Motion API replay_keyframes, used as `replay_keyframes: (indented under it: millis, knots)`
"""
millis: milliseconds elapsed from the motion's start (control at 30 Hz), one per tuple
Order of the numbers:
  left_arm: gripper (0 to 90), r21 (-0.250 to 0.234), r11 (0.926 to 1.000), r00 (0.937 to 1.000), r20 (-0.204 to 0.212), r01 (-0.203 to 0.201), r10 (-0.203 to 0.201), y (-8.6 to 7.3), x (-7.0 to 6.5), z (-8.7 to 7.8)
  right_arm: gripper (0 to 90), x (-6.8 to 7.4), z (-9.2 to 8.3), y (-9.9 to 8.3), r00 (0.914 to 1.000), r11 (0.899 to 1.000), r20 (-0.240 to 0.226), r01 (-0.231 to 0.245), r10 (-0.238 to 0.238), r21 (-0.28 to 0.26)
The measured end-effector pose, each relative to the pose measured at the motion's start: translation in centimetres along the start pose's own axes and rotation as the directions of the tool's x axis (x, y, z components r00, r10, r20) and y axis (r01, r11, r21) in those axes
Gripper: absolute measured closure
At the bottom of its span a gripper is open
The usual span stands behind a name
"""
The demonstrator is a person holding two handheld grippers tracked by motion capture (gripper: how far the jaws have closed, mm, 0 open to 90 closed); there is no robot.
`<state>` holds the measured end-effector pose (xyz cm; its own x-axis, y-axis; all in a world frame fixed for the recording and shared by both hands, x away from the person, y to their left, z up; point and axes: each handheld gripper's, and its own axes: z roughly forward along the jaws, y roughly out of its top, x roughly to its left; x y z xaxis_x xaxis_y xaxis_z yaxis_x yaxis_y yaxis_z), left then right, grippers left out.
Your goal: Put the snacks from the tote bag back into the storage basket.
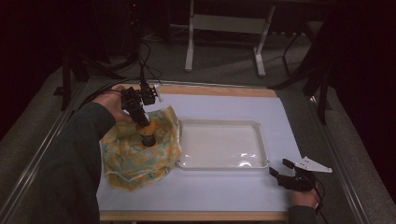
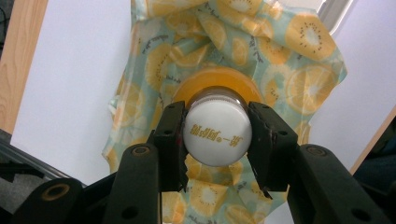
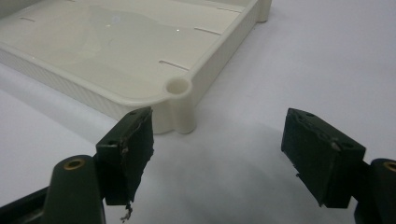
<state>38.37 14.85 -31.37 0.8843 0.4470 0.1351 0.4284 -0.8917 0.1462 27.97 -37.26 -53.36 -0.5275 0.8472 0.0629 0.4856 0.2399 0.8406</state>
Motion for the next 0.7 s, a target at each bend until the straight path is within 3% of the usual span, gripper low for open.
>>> replay_keyframes:
  millis: [400, 700]
  knots:
    - [59.5, -0.012, 0.9999, 1.0, 0.0, -0.01, 0.01, 0.4, -0.3, -1.2, 24.6, 0.0, 0.0, 0.0, 1.0, 1.0, 0.001, 0.004, -0.004, -0.001]
    - [59.5, -0.017, 0.999, 0.9991, -0.007, -0.041, 0.041, 0.8, -0.6, -2.1, 24.6, 0.0, 0.0, 0.0, 1.0, 1.0, 0.002, 0.005, -0.005, 0.001]
